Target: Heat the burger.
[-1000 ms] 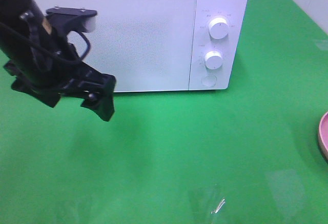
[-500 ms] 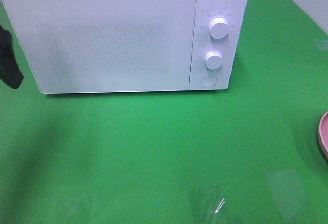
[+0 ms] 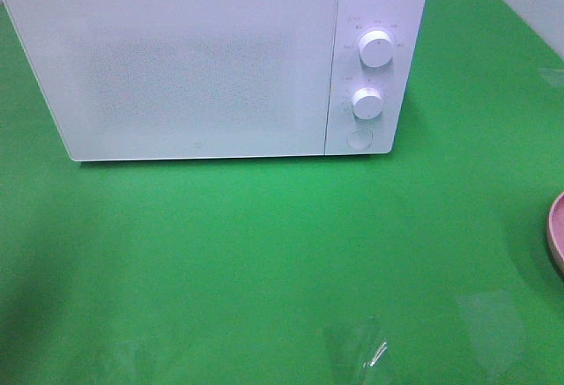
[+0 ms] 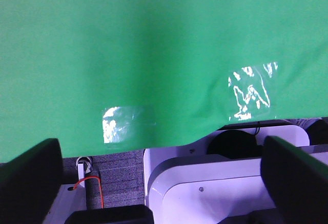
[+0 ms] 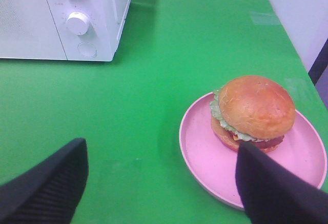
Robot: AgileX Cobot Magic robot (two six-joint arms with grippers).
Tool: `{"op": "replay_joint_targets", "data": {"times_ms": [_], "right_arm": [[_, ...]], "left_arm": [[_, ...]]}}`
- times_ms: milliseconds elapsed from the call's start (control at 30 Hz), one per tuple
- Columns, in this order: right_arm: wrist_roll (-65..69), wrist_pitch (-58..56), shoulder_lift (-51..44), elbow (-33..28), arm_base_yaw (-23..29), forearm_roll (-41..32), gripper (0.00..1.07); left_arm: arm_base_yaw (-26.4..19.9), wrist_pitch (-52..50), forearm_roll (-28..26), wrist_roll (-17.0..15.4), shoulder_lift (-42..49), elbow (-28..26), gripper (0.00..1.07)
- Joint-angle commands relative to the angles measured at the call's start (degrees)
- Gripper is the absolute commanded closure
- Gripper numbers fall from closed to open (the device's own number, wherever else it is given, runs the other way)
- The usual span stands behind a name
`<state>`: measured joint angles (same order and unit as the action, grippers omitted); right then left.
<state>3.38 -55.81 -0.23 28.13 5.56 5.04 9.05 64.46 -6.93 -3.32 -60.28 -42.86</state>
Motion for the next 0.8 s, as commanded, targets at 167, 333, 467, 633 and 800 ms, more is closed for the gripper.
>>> {"op": "replay_joint_targets", "data": {"times_ms": [167,333,467,633,800], "right_arm": [[-0.57,0.63,-1.55,0.0,-0.17,0.17,0.32],[-0.57,0.63,-1.55,0.0,-0.17,0.17,0.32],[-0.57,0.63,-1.55,0.0,-0.17,0.17,0.32],[-0.57,0.63,-1.55,0.0,-0.17,0.17,0.32],[-0.57,0.63,-1.55,0.0,-0.17,0.17,0.32]], "left_arm": [[-0.29,-1.26,2.29,0.57,14.67,8.19,0.07],[-0.29,-3.21,3.04,0.57,24.64,13.46,0.07],[-0.29,-3.32,4.07,0.57,31.0,13.18,0.07],[-0.29,-3.27,6.93,3.32,36.73,13.18,0.07],[-0.29,-3.32,6.93,2.75,42.4,13.18,0.07]]}}
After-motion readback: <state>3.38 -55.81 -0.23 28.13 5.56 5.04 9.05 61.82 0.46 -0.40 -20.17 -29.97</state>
